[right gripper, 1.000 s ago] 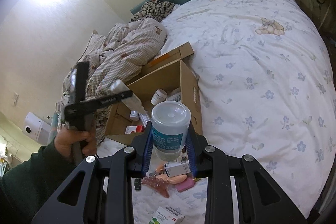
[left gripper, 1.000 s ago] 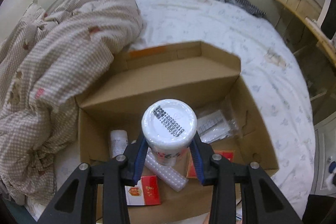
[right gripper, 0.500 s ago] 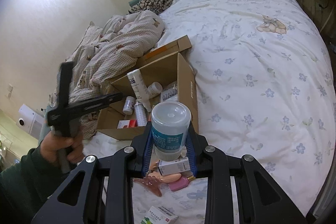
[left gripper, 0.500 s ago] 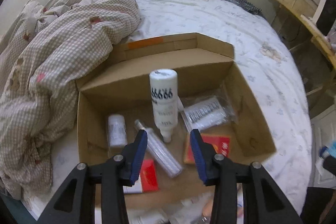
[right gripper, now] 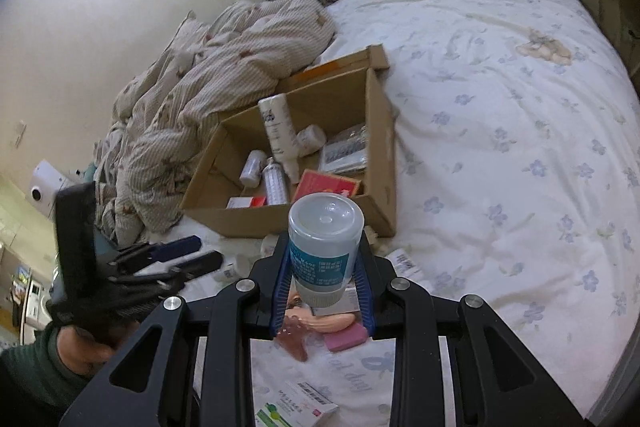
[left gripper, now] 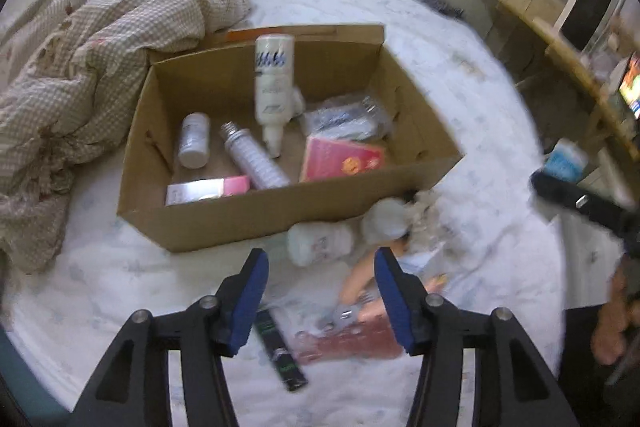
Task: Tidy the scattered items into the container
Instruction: 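Lower the clear cup into the box and open the right gripper, then grasp a white pill bottle with the right gripper while the left grasps another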
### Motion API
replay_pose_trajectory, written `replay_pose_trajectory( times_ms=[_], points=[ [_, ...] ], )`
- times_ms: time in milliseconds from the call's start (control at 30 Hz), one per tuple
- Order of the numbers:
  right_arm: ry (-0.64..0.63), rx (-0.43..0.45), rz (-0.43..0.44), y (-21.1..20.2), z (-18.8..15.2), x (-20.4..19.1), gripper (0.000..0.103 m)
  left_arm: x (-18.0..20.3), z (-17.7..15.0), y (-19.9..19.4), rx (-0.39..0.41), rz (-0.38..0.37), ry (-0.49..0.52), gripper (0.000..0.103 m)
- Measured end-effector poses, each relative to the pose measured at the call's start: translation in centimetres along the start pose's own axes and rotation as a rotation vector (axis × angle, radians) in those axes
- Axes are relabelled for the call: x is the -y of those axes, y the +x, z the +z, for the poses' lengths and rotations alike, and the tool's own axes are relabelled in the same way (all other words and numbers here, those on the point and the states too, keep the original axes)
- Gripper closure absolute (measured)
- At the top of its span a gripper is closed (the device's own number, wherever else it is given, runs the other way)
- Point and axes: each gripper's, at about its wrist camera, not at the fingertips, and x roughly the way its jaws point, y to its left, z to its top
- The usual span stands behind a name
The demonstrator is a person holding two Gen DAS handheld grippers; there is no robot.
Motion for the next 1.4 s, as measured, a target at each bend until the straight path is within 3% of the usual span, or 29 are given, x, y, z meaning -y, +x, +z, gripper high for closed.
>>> replay_pose_trajectory(
  times_ms=[133, 333, 633, 667, 733, 767, 967, 1200, 1400],
  points=[
    [-0.016, -0.013, 0.007, 0.8, 1.2, -0.9, 0.072, 0.3, -0.4, 0.2, 0.017, 0.027, 0.004, 0.047],
    [-0.042, -0.023, -0.016, 3.3, 6.1, -1.9, 0.072, -1.1, -0.2, 0.2, 0.024, 0.078, -0.059, 0.047],
    [-0.108, -0.097, -0.161, 11.1, 10.8, -3.1, 0.071, -2.6, 0.2, -0.1, 0.016, 0.005, -0.131, 0.043],
    [-0.113, -0.107, -0.172, 11.9, 11.0, -3.2, 0.067, -2.6, 0.1, 0.0, 0.007, 0.000, -0.133, 0.043],
    [-0.104, -0.125, -0.211, 12.9, 11.2, -3.1, 0.032, -2.6, 0.1, 0.3, -0.006, -0.008, -0.132, 0.043],
    [-0.095, -0.121, -0.221, 13.0, 11.3, -3.0, 0.030, -2.5, 0.1, 0.4, -0.009, -0.007, -0.128, 0.043],
    [-0.122, -0.090, -0.212, 10.7, 10.8, -3.4, 0.030, -1.9, 0.2, 0.9, -0.016, -0.003, -0.101, 0.043],
    [-0.168, -0.046, -0.165, 4.0, 8.4, -2.9, 0.030, -1.6, 0.0, 0.9, -0.009, 0.025, -0.082, 0.043],
    [-0.119, -0.070, -0.155, 0.2, 4.1, 1.2, 0.030, -1.7, 0.0, 0.9, -0.006, 0.049, -0.083, 0.043]
  ],
)
